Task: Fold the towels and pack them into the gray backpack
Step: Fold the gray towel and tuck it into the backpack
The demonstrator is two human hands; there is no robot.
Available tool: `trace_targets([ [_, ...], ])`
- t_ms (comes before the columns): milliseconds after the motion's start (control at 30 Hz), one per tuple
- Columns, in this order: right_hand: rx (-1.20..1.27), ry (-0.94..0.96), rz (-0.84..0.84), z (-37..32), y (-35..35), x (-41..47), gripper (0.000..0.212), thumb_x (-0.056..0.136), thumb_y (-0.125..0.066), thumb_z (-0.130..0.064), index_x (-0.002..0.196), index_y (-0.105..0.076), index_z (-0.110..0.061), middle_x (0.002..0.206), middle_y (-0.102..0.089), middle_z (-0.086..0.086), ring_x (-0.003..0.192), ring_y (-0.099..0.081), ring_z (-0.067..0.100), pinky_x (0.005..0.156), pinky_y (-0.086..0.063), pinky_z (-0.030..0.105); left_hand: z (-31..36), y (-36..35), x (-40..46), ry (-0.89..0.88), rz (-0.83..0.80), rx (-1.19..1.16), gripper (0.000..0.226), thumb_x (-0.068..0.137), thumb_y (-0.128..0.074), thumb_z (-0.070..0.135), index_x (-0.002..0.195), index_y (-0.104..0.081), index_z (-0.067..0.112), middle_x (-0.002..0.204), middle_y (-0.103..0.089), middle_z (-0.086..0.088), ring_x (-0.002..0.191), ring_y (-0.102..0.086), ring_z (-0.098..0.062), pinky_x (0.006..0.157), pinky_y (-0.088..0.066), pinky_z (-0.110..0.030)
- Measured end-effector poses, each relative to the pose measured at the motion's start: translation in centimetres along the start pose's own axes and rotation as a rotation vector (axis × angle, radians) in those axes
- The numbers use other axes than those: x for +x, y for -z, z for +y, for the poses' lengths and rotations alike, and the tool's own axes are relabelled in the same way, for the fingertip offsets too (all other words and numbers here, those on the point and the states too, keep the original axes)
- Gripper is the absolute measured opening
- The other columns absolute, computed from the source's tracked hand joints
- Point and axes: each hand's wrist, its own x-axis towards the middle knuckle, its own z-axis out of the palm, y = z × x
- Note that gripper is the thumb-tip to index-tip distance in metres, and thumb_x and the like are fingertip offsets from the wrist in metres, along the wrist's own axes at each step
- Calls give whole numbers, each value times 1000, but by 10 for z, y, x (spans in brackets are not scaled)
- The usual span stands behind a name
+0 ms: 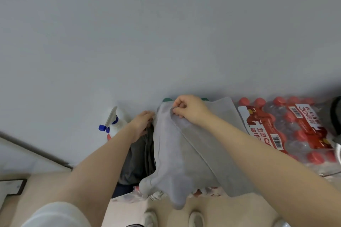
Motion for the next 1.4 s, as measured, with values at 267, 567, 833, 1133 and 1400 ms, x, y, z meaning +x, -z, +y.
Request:
trace_targets([
  [267, -49, -38, 84, -1, -8, 0, 6, 83, -63, -17, 78, -61, -19, 63, -49, -13, 67, -49, 11, 66, -36, 23, -14, 17, -11, 71, -264, 58, 9, 92, -53, 21, 85, -54, 16, 89, -61, -1, 82, -58, -15, 79, -48, -28],
  [567, -257, 262, 231, -8, -6, -21, 5, 81, -66, -14, 84, -66, -9, 98, -58, 3, 90, -50, 16, 78, -38, 25, 16, 25, -38, 40, -313, -371, 27, 90, -55, 23, 108, -62, 4, 98, -70, -8, 90, -66, -20, 71, -55, -28],
  [833, 20, 327, 154, -44, 1, -50, 4, 85, -63, -14, 83, -66, -16, 75, -58, -24, 76, -54, -14, 72, -37, 3, 39, 0, -78, -285, -80, -319, 10, 84, -65, 10, 81, -55, 11, 74, -59, -6, 68, -58, -18, 66, -50, -31],
  [1133, 153, 224, 284, -48, -8, -42, 6, 79, -68, -9, 79, -66, -15, 78, -56, -9, 75, -52, -2, 69, -37, 3, 43, -10, -110, -390, -254, -481, 17, 93, -51, 13, 101, -63, 5, 92, -69, -8, 79, -65, -14, 74, -55, -24],
  [1400, 160, 156, 408, -47, -9, -50, 10, 80, -69, -16, 76, -61, -12, 76, -61, 1, 72, -53, 13, 67, -42, 21, 45, -18, -128, -503, -146, -248, 23, 95, -47, 12, 104, -66, 2, 96, -70, -12, 85, -67, -15, 79, -55, -20],
])
